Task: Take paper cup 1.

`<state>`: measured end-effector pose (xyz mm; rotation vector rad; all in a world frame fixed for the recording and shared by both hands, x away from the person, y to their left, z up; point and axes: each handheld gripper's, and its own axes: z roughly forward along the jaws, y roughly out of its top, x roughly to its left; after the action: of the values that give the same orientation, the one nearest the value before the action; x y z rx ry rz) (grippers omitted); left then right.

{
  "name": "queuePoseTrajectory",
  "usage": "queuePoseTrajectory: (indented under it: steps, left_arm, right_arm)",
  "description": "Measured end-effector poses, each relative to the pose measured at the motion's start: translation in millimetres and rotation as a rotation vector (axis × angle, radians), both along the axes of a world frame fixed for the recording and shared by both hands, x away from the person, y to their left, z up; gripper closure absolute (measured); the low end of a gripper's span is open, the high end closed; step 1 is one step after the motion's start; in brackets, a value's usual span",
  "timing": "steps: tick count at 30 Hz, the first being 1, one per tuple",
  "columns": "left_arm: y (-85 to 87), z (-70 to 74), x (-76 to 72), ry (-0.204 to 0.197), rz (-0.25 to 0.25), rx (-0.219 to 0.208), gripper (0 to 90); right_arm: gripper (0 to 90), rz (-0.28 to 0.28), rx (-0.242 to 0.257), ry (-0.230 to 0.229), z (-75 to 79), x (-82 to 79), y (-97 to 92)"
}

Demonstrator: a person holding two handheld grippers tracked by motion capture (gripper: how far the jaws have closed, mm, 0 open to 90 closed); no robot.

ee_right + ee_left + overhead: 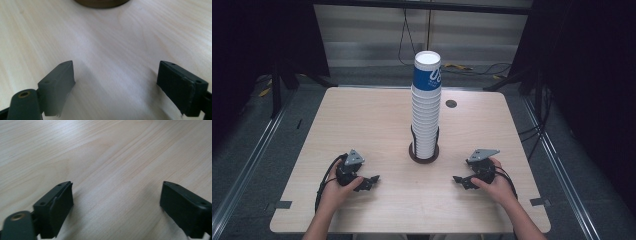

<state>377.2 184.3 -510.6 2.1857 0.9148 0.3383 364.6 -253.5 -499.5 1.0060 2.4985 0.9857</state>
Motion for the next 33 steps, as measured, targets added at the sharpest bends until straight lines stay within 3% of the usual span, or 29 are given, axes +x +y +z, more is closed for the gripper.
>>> queuePoseTrajectory:
  steps: [4,6,12,15,19,22,26,31,33]
  left_arm:
    - [2.6,3.2,1.1,0.029,0.013,-0.014,16.0]
    - [2.4,5.6,1.3,0.036,0.009,-0.007,16.0]
    - [-1.2,14.0,1.2,0.073,0.027,-0.073,16.0]
    - [-3.3,19.7,0.6,0.081,0.001,-0.052,16.0]
    - [-8.1,27.7,-0.7,0.081,-0.037,-0.040,16.0]
    - [-12.8,31.4,-0.8,0.086,-0.057,-0.040,16.0]
    - [-20.2,37.7,-0.5,0.085,-0.086,-0.015,16.0]
    - [-23.5,45.6,1.8,0.090,-0.106,-0.020,16.0]
    - [-27.5,51.7,3.7,0.088,-0.107,-0.025,16.0]
  right_arm:
    - [14.0,0.023,-0.032,0.008,3.9,-0.6,-2.0]
    - [14.4,0.013,-0.021,0.000,6.5,0.0,-3.7]
    - [16.2,0.035,-0.006,0.014,15.2,-1.1,-2.8]
    - [16.2,0.039,-0.015,0.018,19.8,-2.2,-0.3]
    - [16.5,0.052,0.017,0.030,25.9,-1.8,1.3]
    - [17.2,0.062,-0.001,0.003,31.4,-2.0,3.6]
    - [16.8,0.060,0.063,0.021,36.5,-0.7,4.5]
    - [16.4,0.070,0.050,0.024,41.5,0.7,4.6]
    - [15.9,0.087,0.012,0.013,46.7,0.1,5.3]
